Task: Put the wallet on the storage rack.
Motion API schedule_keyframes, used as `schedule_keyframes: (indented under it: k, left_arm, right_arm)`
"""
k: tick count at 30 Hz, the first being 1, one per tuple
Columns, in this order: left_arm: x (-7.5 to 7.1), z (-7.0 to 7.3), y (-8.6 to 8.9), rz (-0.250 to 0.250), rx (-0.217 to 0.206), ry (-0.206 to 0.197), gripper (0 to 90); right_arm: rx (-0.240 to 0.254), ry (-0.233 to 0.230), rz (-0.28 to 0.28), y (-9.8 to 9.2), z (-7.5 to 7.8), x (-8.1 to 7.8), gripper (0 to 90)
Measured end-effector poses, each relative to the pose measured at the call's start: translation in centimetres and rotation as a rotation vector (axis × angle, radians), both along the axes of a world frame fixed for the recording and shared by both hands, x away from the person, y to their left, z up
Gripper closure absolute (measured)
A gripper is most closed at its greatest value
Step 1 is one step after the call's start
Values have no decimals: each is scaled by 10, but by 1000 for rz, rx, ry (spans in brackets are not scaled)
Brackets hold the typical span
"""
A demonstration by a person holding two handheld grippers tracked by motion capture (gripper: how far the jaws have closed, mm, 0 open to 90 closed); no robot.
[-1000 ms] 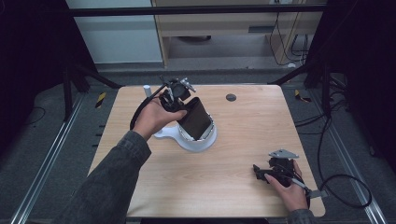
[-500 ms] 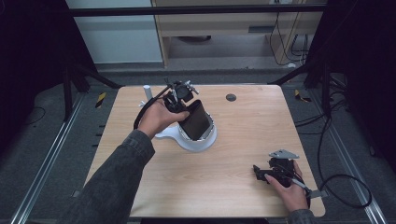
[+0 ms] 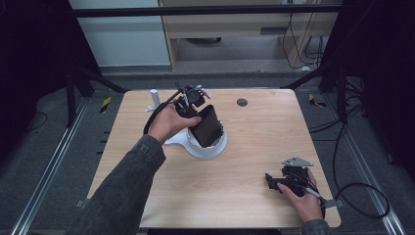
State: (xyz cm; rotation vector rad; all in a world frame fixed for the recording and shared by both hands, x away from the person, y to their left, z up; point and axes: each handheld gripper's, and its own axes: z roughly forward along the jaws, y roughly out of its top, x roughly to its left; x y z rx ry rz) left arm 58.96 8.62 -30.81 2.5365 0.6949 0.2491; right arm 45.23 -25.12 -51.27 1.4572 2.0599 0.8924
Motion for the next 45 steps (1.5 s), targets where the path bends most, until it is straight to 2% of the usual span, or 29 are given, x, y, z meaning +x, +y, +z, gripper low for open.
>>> schedule_keyframes:
  k: [7, 15, 20, 24, 26, 35, 41, 45]
  left_arm:
    - [2, -1, -2, 6, -7, 0, 789]
    - [3, -1, 0, 19, -16, -20, 773]
    - [0, 5, 3, 35, -42, -65, 721]
    - [-1, 8, 6, 45, -49, -89, 713]
    - [-2, 11, 9, 55, -66, -107, 709]
    - [-15, 25, 20, 88, -125, -228, 647]
    - [-23, 32, 27, 92, -135, -278, 620]
    - [-27, 35, 31, 92, -145, -292, 598]
  right_arm:
    - [1, 0, 2, 0, 0, 0, 39]
    - [1, 0, 3, 0, 0, 0, 38]
    - [-1, -2, 6, 0, 0, -1, 38]
    - [-1, -3, 6, 0, 0, -1, 37]
    - [2, -1, 4, 0, 0, -1, 37]
    - [3, 0, 5, 1, 0, -1, 37]
    - [0, -2, 7, 0, 0, -1, 37]
    - [0, -3, 7, 1, 0, -2, 36]
